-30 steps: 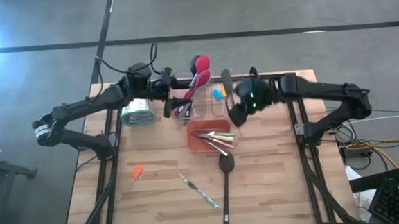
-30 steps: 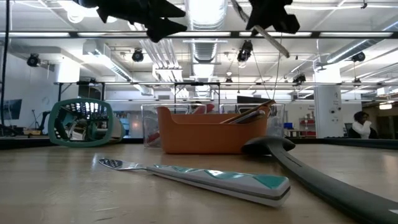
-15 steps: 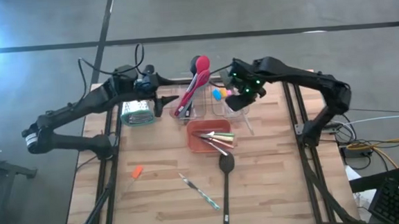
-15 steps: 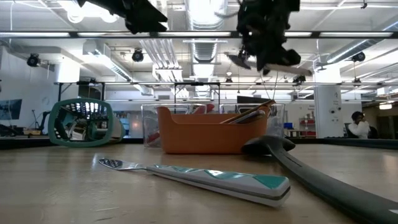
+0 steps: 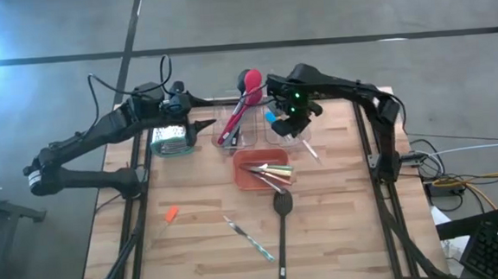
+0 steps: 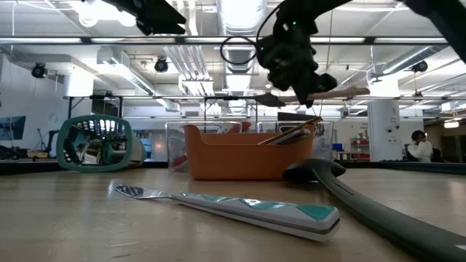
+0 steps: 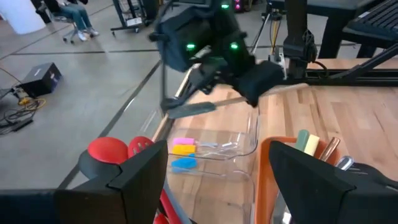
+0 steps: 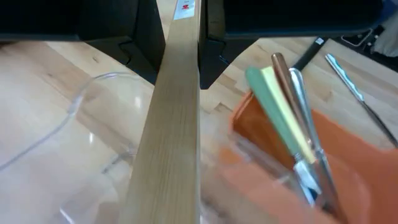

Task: Pick & Place Kitchen Items
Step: Put the gray spatula into the right transparent bin

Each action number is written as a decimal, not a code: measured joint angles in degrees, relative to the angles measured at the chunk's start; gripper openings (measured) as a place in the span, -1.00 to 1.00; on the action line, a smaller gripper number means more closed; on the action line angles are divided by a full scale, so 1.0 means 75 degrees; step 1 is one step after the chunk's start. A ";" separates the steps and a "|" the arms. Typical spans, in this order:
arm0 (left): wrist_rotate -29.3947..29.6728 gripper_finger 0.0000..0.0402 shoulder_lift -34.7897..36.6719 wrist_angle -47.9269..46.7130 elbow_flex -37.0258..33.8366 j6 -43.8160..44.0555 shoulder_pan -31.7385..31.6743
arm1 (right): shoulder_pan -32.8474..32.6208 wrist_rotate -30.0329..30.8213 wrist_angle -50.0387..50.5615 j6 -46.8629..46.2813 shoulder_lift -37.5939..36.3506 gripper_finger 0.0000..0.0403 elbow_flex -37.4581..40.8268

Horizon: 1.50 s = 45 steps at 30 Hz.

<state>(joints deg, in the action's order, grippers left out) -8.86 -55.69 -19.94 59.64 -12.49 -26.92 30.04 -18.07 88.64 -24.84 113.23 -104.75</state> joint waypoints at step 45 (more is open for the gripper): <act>0.0000 0.42 0.0074 -0.0409 0.0000 -0.0137 -0.0002 | 0.0983 0.0032 -0.0273 -0.0245 0.1279 -0.66 -0.0128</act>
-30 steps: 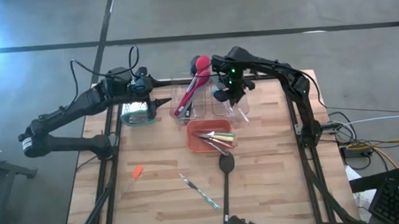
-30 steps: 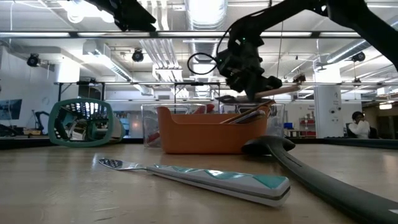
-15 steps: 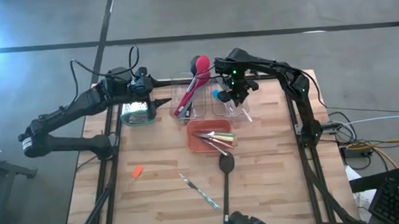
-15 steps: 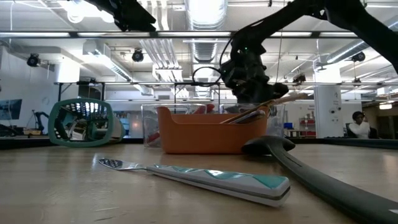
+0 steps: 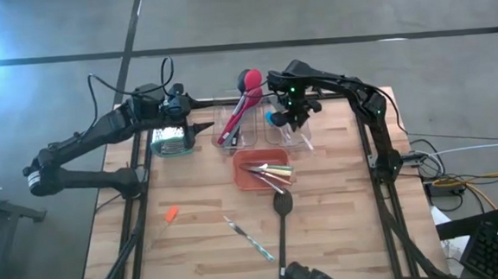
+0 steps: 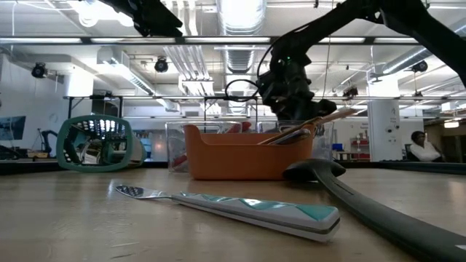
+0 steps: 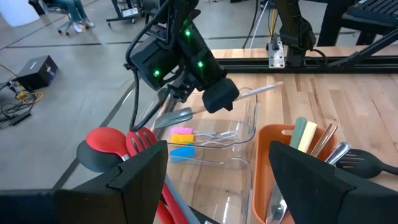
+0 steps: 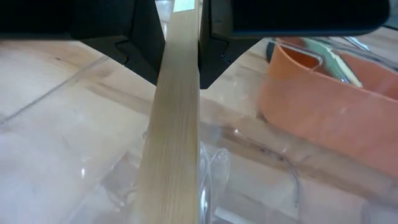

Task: Pick & Place Kitchen Items
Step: Put the gray spatula into the right transparent bin, then put the orange spatula into the right transparent bin

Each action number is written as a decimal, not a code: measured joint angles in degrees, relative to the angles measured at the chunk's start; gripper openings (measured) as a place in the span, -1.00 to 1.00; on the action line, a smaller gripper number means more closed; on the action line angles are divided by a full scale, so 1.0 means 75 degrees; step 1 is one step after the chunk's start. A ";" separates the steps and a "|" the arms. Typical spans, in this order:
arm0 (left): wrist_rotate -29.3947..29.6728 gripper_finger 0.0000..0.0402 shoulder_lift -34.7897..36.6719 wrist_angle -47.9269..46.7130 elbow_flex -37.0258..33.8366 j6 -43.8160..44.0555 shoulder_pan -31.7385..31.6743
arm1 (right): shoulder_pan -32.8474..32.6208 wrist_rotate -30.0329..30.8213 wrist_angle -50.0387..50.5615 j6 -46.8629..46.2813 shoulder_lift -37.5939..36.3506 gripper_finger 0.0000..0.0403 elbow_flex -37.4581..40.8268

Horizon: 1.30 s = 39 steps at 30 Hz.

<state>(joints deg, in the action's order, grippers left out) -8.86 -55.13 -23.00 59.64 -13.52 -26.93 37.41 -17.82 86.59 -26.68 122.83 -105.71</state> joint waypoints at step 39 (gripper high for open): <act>0.0000 0.42 -0.0006 -0.0232 0.0000 -0.0002 -0.0001 | -0.0029 0.0583 -0.0490 0.0017 -0.0264 -0.18 -0.1182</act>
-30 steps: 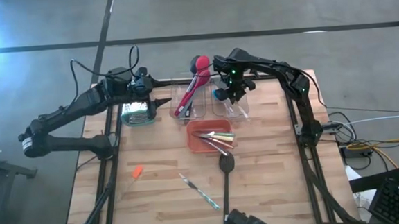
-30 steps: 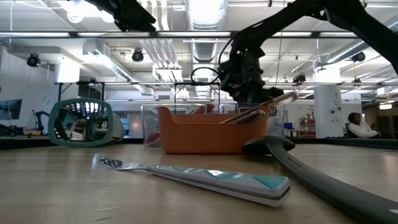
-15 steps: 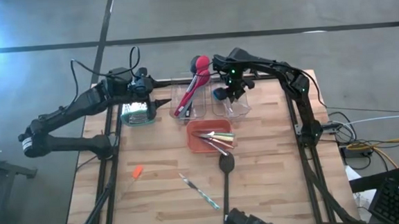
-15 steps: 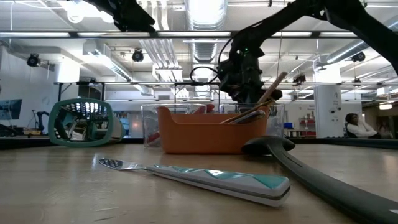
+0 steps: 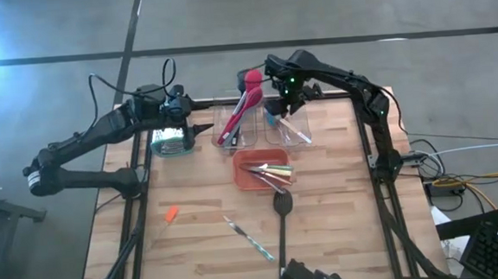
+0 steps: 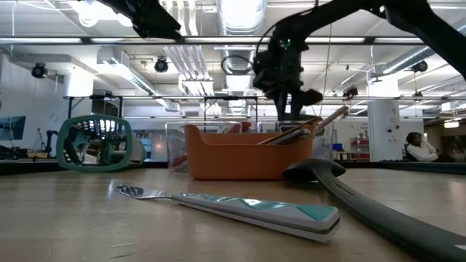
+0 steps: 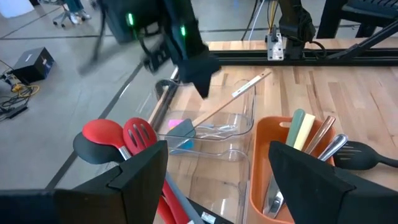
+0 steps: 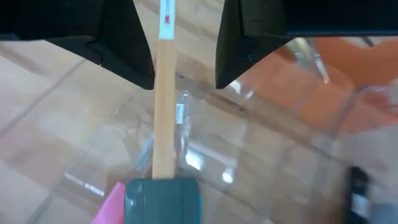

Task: Pick & Place Kitchen Items
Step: Put the orange spatula into the right transparent bin

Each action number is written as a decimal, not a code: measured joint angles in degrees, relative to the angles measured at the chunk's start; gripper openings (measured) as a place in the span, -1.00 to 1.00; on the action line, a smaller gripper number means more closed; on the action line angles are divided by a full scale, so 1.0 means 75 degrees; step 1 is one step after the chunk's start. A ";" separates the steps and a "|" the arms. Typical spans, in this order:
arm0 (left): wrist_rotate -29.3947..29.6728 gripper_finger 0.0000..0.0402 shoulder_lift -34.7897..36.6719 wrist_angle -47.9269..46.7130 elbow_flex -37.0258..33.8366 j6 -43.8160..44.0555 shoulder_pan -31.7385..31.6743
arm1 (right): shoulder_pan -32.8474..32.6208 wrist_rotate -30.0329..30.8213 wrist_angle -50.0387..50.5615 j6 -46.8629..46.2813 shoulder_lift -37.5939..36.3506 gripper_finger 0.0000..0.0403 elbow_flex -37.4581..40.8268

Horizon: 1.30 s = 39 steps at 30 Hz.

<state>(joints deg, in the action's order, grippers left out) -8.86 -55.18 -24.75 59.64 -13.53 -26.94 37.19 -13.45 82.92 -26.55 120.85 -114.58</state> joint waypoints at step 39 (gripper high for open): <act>-0.0003 0.42 0.0006 -0.3381 0.0000 0.0568 0.0003 | -0.7943 0.5346 0.0226 -0.5969 -0.4204 -0.53 0.2353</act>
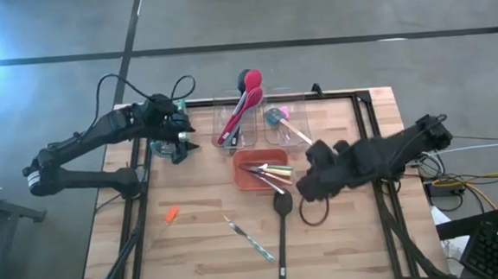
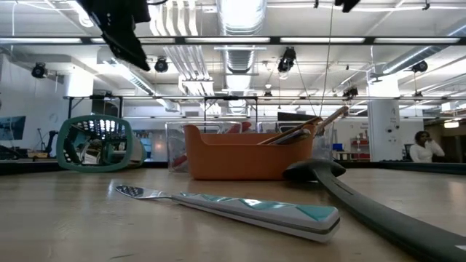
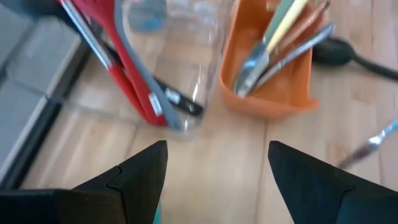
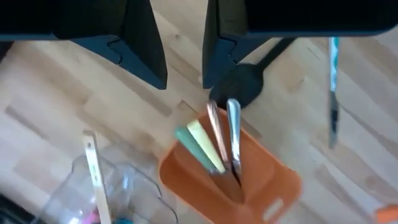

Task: Pick & Place Kitchen Items
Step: Put the orange spatula into the right transparent bin

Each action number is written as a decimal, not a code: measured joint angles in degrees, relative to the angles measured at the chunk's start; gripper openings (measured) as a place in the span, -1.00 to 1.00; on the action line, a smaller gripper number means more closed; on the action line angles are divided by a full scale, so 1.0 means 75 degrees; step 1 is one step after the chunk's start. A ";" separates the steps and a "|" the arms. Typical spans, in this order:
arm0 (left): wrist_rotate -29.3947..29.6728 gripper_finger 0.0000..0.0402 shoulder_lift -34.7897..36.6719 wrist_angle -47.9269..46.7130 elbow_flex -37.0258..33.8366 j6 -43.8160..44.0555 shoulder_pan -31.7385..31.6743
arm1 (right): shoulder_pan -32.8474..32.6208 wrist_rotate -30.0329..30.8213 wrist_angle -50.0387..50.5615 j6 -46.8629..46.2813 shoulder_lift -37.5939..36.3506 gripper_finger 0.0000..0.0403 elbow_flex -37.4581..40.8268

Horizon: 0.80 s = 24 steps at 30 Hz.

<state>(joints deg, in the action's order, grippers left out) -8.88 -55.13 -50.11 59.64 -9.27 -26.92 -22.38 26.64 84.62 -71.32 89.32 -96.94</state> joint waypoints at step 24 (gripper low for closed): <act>0.0271 0.42 -0.0144 -0.2558 -0.0984 0.2437 0.0952 | -0.1400 0.0312 -0.0681 -0.3041 0.0035 -0.60 0.2473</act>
<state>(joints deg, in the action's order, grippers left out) -6.85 -56.22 -69.29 52.26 9.01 -19.78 -32.88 28.98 79.50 -94.13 89.58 -78.39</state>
